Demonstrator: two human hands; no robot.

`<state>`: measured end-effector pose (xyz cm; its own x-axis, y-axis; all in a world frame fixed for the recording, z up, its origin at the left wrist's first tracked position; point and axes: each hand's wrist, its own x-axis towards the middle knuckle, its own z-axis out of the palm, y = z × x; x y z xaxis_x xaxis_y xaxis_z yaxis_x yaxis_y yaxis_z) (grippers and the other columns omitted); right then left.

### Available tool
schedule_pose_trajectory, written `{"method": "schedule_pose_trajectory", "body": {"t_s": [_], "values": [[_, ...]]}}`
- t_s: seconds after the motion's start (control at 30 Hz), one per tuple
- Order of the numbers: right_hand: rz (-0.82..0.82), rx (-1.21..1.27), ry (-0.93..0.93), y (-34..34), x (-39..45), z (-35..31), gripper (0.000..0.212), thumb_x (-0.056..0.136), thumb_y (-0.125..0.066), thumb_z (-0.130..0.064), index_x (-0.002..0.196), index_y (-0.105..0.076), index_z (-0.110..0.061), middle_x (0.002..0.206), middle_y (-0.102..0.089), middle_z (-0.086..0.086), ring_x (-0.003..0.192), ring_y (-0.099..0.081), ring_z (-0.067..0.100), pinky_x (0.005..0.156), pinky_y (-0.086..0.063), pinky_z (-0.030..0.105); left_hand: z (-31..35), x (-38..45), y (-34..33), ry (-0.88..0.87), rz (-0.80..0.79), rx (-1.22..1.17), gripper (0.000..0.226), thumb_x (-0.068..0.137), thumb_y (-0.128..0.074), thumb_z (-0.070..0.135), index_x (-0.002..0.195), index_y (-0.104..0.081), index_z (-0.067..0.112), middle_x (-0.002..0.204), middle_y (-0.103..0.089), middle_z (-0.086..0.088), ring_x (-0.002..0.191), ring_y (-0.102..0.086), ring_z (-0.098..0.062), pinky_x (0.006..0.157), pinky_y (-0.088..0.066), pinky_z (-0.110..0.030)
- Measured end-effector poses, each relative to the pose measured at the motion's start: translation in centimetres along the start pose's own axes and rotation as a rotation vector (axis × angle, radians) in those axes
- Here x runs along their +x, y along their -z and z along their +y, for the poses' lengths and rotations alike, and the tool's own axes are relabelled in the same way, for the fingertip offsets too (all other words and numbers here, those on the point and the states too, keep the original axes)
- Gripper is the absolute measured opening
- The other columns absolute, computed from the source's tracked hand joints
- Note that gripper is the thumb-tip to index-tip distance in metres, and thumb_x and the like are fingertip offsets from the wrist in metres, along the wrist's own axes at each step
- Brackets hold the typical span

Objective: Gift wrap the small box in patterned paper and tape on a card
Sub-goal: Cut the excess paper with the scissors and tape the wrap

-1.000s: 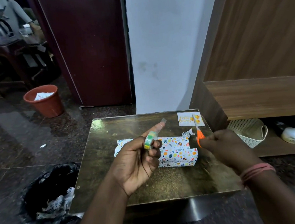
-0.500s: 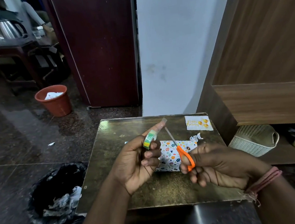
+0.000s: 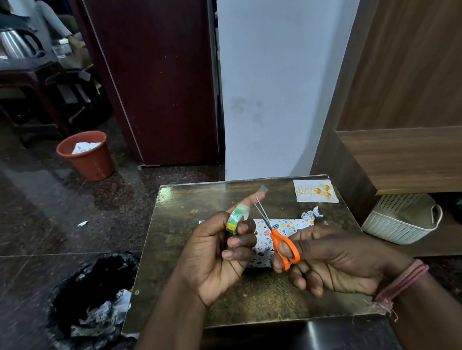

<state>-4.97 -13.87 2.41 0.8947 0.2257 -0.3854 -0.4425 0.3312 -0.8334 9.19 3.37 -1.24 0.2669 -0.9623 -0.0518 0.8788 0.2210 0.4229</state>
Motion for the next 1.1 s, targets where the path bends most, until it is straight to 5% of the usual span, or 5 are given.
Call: {"method": "schedule_pose_trajectory", "body": {"t_s": [0.53, 0.8, 0.93, 1.0, 1.1], "values": [[0.043, 0.02, 0.062, 0.5, 0.2, 0.0, 0.035, 0.073, -0.091, -0.024, 0.09, -0.072, 0.0, 0.09, -0.063, 0.015, 0.058, -0.063, 0.012, 0.041, -0.051, 0.02, -0.3, -0.1, -0.1, 0.05, -0.015, 0.014, 0.072, 0.081, -0.069, 0.0, 0.15, -0.048, 0.001, 0.077, -0.046, -0.003, 0.054, -0.046, -0.005, 0.039, -0.044, -0.014], [0.044, -0.051, 0.137, 2.0, -2.3, -1.0, 0.035, 0.088, -0.073, -0.016, 0.105, -0.061, 0.011, 0.09, -0.066, 0.015, 0.073, -0.065, 0.02, 0.058, -0.055, 0.027, -0.1, -0.1, -0.1, 0.006, -0.016, 0.094, 0.072, 0.076, -0.073, 0.001, 0.146, -0.054, 0.002, 0.077, -0.047, -0.002, 0.055, -0.043, -0.004, 0.04, -0.042, -0.014], [0.451, -0.096, 0.146, 4.1, -3.4, -1.0, 0.045, 0.076, -0.079, -0.023, 0.098, -0.067, 0.014, 0.083, -0.068, 0.018, 0.067, -0.062, 0.022, 0.056, -0.053, 0.028, -0.4, -0.2, -0.8, -0.081, 0.022, 0.289, 0.06, 0.087, -0.055, 0.003, 0.145, -0.058, 0.017, 0.083, -0.051, -0.003, 0.059, -0.041, -0.006, 0.044, -0.039, -0.016], [0.729, -0.417, 0.025, 4.8, -3.3, -0.8, 0.032, 0.075, -0.081, -0.029, 0.077, -0.073, 0.002, 0.073, -0.065, 0.019, 0.063, -0.06, 0.025, 0.057, -0.049, 0.03, -0.9, -0.2, -1.3, -0.131, 0.048, 0.427, 0.06, 0.089, -0.051, 0.003, 0.145, -0.059, 0.024, 0.088, -0.058, -0.004, 0.062, -0.042, -0.009, 0.048, -0.038, -0.018], [1.011, -1.063, -0.305, 5.2, -2.7, 0.0, 0.038, 0.089, -0.07, -0.023, 0.058, -0.053, -0.01, 0.062, -0.056, 0.007, 0.067, -0.059, 0.026, 0.058, -0.038, 0.029, -1.4, 0.0, -1.9, -0.208, 0.083, 0.622, 0.057, 0.094, -0.058, 0.006, 0.146, -0.057, 0.031, 0.098, -0.064, -0.006, 0.064, -0.045, -0.01, 0.051, -0.04, -0.022]]}}
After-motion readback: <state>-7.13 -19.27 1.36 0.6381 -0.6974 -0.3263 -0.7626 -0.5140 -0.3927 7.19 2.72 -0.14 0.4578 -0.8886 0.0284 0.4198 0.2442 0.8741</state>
